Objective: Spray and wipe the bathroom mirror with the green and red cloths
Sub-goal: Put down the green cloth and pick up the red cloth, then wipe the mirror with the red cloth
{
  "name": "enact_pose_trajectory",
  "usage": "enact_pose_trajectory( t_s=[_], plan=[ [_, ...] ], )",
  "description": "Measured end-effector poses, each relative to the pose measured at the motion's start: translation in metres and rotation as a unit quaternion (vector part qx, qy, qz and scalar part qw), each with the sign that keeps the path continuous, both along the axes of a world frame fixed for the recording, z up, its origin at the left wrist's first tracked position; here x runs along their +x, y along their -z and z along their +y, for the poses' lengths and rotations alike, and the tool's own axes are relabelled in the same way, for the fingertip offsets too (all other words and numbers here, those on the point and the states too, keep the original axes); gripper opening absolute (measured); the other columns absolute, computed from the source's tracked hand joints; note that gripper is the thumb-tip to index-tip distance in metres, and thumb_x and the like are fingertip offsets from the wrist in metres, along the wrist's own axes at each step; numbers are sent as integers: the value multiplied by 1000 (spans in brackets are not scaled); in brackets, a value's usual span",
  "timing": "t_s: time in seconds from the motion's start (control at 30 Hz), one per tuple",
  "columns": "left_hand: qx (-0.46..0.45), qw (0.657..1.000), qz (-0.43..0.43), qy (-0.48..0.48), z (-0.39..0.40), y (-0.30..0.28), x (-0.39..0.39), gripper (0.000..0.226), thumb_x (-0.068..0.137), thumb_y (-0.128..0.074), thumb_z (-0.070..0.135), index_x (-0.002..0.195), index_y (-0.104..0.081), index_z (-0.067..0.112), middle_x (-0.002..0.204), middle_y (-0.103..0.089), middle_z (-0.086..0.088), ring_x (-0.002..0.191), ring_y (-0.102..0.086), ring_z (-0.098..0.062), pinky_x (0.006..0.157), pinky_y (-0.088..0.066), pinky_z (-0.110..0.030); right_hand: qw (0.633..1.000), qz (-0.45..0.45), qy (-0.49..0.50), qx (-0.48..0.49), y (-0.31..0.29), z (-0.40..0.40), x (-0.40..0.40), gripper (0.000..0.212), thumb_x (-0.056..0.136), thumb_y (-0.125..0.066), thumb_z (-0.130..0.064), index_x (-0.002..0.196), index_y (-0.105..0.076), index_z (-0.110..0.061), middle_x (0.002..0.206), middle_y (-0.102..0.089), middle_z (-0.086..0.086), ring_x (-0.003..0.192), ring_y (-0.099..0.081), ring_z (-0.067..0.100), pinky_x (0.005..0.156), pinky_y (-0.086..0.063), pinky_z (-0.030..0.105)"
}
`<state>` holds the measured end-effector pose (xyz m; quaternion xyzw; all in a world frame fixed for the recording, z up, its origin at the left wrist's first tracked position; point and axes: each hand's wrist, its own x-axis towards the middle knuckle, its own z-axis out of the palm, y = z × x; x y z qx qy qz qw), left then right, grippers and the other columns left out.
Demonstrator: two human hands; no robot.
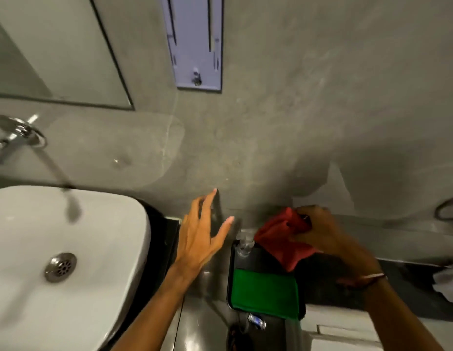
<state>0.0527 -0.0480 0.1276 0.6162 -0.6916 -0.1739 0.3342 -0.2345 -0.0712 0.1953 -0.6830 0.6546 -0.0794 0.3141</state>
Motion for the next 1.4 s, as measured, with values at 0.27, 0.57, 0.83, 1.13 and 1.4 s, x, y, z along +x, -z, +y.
enact_pose_trajectory(
  t_s=[0.27, 0.57, 0.83, 1.13, 1.4],
  plan=[
    [209, 605, 760, 113, -7, -160, -19, 66, 101, -34, 55, 131, -63, 4, 134, -66, -24, 128, -59, -39, 112, -45, -54, 959, -214, -181, -41, -209, -8, 75, 50, 80, -85, -2, 125, -63, -5, 113, -78, 18, 95, -69, 14, 87, -58, 29],
    [-7, 483, 864, 146, 21, -271, 28, 67, 99, -33, 45, 110, -76, -5, 119, -72, -29, 106, -72, -44, 95, -54, -63, 845, -61, -214, -485, -336, -11, 172, 56, 85, -78, -45, 132, -66, -16, 123, -62, 2, 112, -64, 19, 98, -53, 33],
    [-337, 510, 785, 97, 20, -457, 129, 66, 103, -21, 57, 118, -76, 23, 128, -72, -11, 117, -70, -27, 90, -60, -41, 667, 38, -66, -741, -452, -31, 221, 81, 94, -57, -58, 161, -35, -20, 166, -35, 18, 154, -35, 35, 124, -34, 50],
    [-616, 771, 97, -131, -61, -662, 140, 61, 100, -19, 58, 158, -5, 45, 171, 9, 7, 159, 4, -18, 124, -18, -65, 586, 171, 2, -792, -585, -64, 227, 91, 86, -55, -72, 160, -37, -23, 167, -27, 27, 155, -28, 42, 119, -28, 71],
    [-589, 766, -159, -203, -124, -705, 137, 58, 100, -16, 55, 154, 4, 50, 173, 2, 1, 159, 6, -17, 125, -12, -64, 541, 187, 40, -819, -606, -97, 227, 81, 94, -43, -64, 163, -30, -24, 170, -20, 23, 159, -21, 37, 125, -19, 66]
  ],
)
